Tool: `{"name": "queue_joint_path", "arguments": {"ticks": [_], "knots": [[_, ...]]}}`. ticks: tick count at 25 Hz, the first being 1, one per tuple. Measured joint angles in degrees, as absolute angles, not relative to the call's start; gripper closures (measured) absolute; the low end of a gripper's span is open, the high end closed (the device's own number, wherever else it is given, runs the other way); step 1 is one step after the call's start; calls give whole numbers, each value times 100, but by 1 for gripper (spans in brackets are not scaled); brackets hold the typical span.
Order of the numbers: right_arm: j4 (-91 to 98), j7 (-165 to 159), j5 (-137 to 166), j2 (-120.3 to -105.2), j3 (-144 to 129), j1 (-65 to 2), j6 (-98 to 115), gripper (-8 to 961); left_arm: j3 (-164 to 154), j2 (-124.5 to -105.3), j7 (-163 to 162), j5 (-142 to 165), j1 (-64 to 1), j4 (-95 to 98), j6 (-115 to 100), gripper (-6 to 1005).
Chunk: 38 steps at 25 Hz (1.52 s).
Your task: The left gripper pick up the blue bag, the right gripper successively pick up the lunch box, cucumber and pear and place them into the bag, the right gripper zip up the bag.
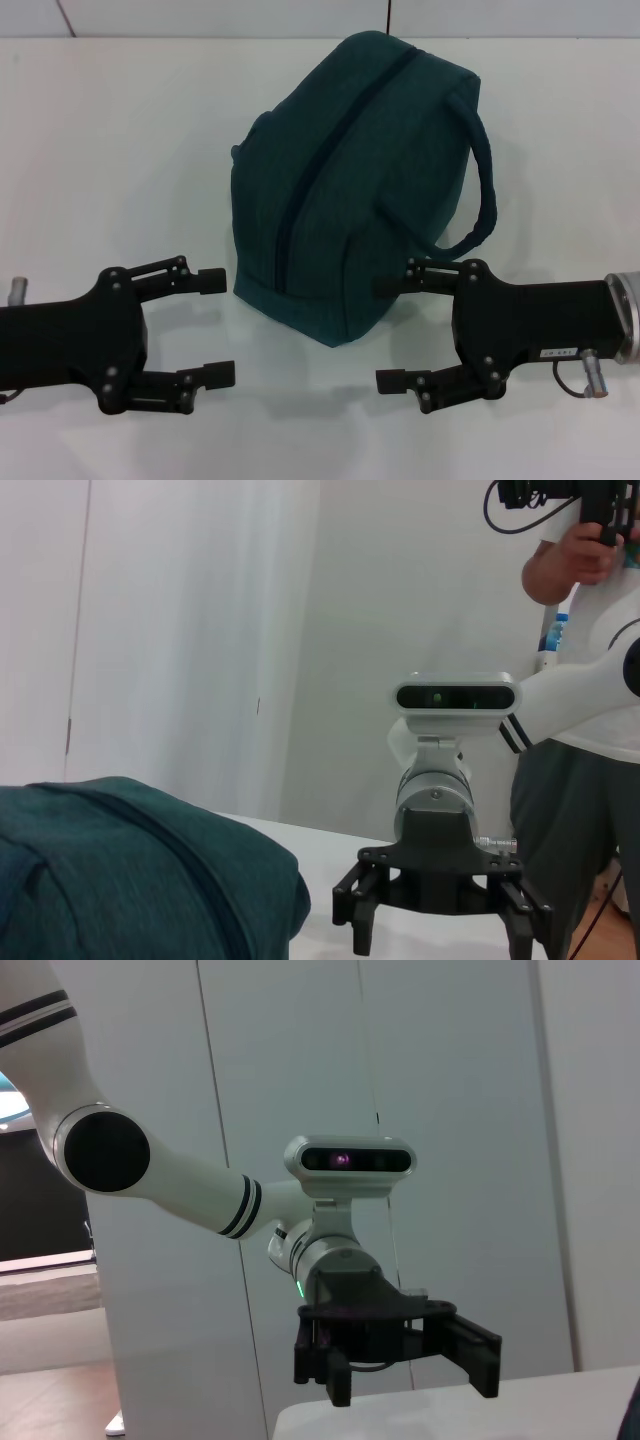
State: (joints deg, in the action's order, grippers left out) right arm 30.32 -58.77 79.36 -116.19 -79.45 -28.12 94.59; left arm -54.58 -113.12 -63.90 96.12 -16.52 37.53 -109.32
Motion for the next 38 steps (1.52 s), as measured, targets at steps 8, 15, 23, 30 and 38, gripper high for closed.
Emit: {"name": "queue_joint_path", "arguments": {"ticks": [8,15,23,30,38], "knots": [[3032,-5880,7936,-11619,-7945,-2812,9456,65,-5458,-11326,-6390,9633,-1652,3753,-10926,119],[3032,-5880,7936,-11618,-7962,-2812,9456,65,-5458,-11329,-6390,9638,-1652,3760,-10924,119],[3032,-5880,7936,-11618,-7963,-2812,9456,65,-5458,-11329,-6390,9645,-1652,3771,-10928,119],[3032,-5880,7936,-11619,-7963,-2813,9452,65,-5458,-11329,-6390,9651,-1675,3765,-10933,119],[3032,-5879,7936,-11619,-7963,-2802,9464,65,-5452,-11334,-6407,9702,-1722,3754,-10934,120]]}}
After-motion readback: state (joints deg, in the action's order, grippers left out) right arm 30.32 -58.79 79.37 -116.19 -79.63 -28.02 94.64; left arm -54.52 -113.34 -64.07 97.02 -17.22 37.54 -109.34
